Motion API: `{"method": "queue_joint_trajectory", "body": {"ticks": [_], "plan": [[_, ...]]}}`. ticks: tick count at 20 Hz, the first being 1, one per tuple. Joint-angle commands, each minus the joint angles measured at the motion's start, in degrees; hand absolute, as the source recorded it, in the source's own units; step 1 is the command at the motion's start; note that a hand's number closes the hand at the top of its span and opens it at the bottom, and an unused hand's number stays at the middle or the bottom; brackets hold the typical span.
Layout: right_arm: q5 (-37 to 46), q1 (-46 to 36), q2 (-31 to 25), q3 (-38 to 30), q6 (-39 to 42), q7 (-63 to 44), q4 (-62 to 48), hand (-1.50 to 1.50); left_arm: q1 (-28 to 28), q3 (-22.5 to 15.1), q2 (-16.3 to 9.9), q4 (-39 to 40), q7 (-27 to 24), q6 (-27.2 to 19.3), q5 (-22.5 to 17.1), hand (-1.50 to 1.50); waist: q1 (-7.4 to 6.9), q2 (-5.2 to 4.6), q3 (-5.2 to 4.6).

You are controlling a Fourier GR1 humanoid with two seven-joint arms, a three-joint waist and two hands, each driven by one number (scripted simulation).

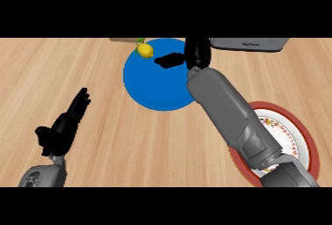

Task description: Pick the lemon from the plate and place it in the plate

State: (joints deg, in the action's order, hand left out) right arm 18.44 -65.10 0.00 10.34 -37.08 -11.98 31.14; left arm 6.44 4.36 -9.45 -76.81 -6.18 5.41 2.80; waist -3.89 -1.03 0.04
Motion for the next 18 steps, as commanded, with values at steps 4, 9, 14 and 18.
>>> {"method": "queue_joint_trajectory", "body": {"ticks": [4,9,14,18], "plan": [[-13.2,6.9,0.0,-9.0,0.4,12.9,7.3,-1.5,-1.3,1.9,-1.4,-1.3,2.2,0.3,-1.3,0.0,2.41,0.76,0.07],[-19.4,13.2,-5.5,-15.8,11.7,23.4,8.2,-1.5,-0.4,2.7,-1.3,2.4,-0.9,-0.5,-0.6,0.0,3.45,0.71,0.03],[-19.7,21.3,-8.2,-15.6,18.9,31.6,8.3,-1.5,-2.1,3.5,-2.1,2.5,-2.9,0.8,-1.2,0.0,3.48,0.85,-0.01],[-20.5,22.4,-13.6,-16.8,26.2,34.9,7.9,-1.5,-3.9,2.1,-1.1,-1.5,-0.4,1.6,-1.6,0.0,3.39,0.92,-0.01]]}}
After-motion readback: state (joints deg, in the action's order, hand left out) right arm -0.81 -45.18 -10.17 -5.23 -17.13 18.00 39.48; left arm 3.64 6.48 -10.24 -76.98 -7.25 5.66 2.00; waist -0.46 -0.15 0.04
